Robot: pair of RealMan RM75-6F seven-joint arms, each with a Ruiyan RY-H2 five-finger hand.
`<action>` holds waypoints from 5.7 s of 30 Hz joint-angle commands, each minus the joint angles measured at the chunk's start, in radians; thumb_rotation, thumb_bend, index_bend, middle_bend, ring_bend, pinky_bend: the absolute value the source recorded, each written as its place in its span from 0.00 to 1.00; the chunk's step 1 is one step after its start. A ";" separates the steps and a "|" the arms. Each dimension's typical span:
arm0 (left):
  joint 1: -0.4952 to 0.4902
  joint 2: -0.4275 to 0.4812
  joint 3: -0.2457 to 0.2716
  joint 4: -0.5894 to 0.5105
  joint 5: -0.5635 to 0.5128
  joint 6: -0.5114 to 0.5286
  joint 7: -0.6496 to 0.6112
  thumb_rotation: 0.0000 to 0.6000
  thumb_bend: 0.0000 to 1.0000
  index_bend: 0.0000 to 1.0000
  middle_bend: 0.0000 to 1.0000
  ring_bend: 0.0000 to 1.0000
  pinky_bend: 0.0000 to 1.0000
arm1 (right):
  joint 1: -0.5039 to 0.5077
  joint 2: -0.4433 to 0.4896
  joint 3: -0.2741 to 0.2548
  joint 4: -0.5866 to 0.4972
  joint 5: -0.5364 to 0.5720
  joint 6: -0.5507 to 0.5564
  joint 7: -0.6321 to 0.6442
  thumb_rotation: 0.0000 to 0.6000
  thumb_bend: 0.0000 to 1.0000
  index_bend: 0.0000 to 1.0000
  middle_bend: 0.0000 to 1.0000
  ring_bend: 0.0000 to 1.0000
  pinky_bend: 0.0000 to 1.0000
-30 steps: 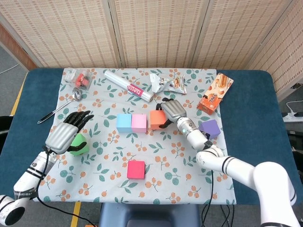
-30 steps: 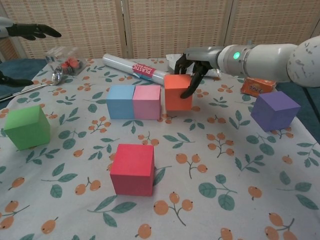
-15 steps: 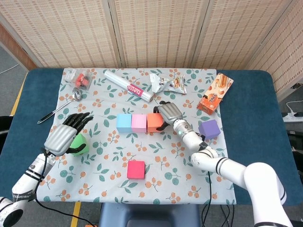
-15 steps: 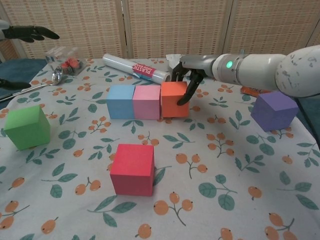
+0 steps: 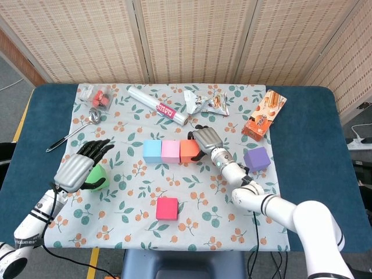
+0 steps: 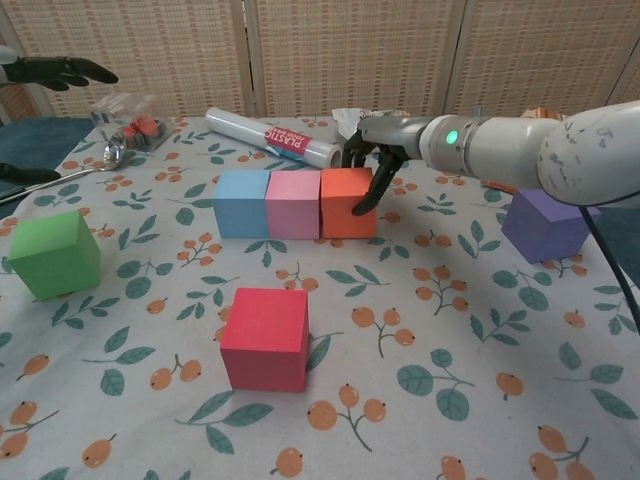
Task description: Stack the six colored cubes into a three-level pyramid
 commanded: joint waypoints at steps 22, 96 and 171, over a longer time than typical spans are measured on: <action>0.005 -0.001 -0.003 0.009 0.010 -0.004 -0.016 1.00 0.31 0.00 0.00 0.00 0.08 | 0.004 -0.010 0.004 0.001 -0.004 0.002 0.008 1.00 0.28 0.52 0.49 0.24 0.33; 0.012 -0.202 -0.003 0.092 -0.516 -0.088 0.371 1.00 0.30 0.04 0.10 0.08 0.21 | -0.670 0.792 -0.170 -0.825 -0.357 0.626 0.264 1.00 0.28 0.00 0.14 0.01 0.17; -0.556 -0.332 -0.137 0.375 -0.601 -0.462 0.334 1.00 0.30 0.36 0.37 0.33 0.44 | -0.787 0.810 -0.125 -0.832 -0.326 0.648 0.265 1.00 0.28 0.00 0.14 0.01 0.17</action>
